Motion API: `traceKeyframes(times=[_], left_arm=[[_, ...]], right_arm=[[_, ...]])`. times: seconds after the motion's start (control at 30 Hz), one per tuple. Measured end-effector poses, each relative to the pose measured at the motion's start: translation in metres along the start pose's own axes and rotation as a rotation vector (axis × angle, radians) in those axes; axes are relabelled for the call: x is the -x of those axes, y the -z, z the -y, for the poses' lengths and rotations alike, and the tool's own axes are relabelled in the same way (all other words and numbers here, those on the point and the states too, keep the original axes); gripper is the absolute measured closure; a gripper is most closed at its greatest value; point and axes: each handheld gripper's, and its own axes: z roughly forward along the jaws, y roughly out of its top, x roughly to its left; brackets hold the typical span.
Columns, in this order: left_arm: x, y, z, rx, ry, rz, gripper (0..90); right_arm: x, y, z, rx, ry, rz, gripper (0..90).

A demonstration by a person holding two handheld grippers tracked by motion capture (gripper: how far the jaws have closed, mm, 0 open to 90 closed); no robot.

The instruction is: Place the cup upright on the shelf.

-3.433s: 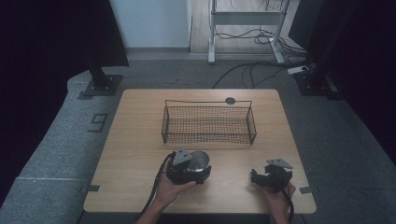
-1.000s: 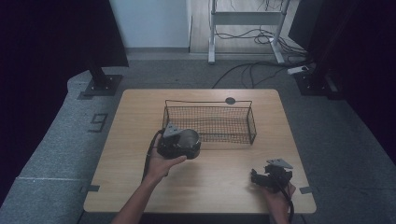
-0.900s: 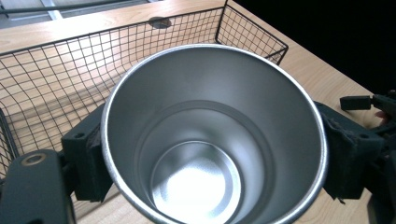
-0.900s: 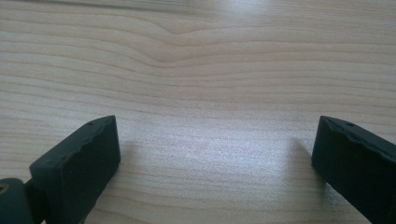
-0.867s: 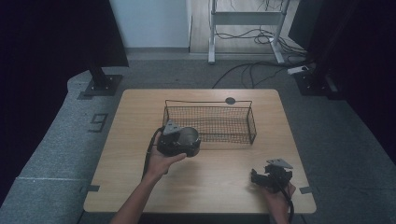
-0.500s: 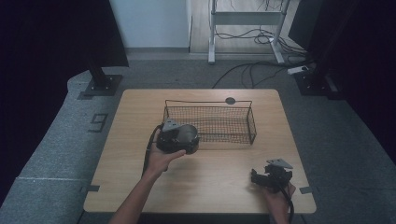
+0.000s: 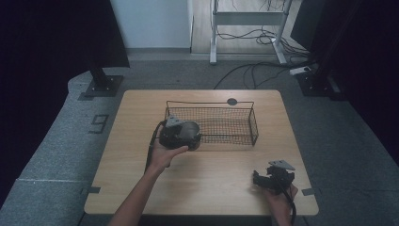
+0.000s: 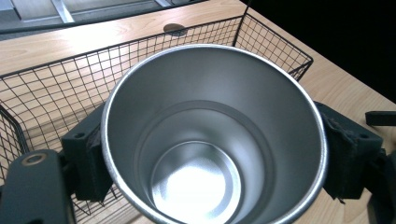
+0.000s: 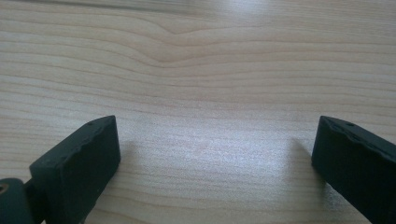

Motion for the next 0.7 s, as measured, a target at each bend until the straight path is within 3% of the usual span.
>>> traceKeyframes(times=[0.47,0.7], left_arm=[[-0.012,-0.012,-0.011,-0.005,0.009,0.010,15.0],[-0.012,-0.016,-0.018,-0.004,0.006,0.010,15.0]], right_arm=[[0.000,0.000,0.000,0.004,0.002,-0.004,2.1],[0.000,0.000,0.000,0.004,0.004,-0.002,2.2]])
